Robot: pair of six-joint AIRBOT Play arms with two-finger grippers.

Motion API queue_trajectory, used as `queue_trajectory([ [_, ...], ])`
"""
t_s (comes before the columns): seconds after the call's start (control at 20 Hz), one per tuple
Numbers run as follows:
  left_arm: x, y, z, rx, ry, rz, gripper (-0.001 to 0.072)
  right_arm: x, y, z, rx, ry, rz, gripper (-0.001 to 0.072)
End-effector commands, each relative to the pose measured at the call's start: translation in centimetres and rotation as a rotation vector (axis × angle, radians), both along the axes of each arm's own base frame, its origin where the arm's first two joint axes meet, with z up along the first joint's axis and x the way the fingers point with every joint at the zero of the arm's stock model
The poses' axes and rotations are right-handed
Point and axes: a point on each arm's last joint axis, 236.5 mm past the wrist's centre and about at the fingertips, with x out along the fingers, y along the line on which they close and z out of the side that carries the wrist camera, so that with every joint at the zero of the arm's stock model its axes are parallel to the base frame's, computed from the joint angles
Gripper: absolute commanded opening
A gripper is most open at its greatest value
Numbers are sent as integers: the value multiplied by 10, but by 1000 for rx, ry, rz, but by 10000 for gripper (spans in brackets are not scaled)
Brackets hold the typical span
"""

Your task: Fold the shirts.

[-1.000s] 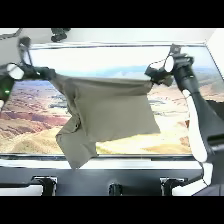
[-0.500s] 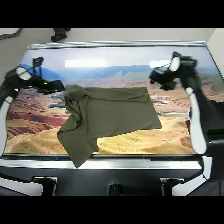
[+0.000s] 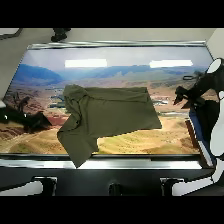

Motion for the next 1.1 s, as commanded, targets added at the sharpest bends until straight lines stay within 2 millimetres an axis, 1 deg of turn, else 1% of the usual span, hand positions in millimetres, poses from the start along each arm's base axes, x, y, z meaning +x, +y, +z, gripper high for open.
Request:
queue_trajectory([
  [0.0, -45, -23, -38, -59, 7, 39, 451, -16, 15, -15, 36, 63, 60, 443],
  [0.05, -43, -26, -43, -70, -12, 57, 452, -15, 20, -17, 35, 59, 74, 443],
  [0.15, -34, -31, -48, -91, -39, 91, 452, -14, 29, -19, 34, 57, 103, 444],
  [0.2, -31, -32, -48, -99, -44, 104, 451, -16, 32, -21, 37, 62, 118, 458],
  [0.25, -30, -31, -50, -99, -42, 109, 430, -18, 33, -24, 37, 72, 127, 487],
  [0.35, -29, -31, -56, -95, -35, 113, 425, -29, 35, -36, 47, 113, 144, 499],
  [0.45, -29, -35, -60, -93, -28, 100, 368, -43, 38, -52, 60, 161, 148, 501],
  [0.55, -29, -43, -65, -91, -21, 73, 364, -55, 44, -70, 85, 190, 142, 502],
  [0.65, -25, -47, -69, -76, -22, 69, 146, -63, 58, -85, 145, 200, 144, 518],
  [0.75, -24, -49, -69, -72, -28, 62, 36, -66, 64, -100, 165, 193, 130, 521],
  [0.85, -25, -49, -68, -74, -29, 57, 36, -62, 68, -112, 171, 159, 102, 522],
  [0.95, -26, -50, -67, -78, -26, 55, 36, -54, 75, -121, 194, 118, 70, 521],
  [1.05, -27, -51, -67, -83, -20, 51, 36, -46, 72, -127, 176, 86, 32, 514],
])
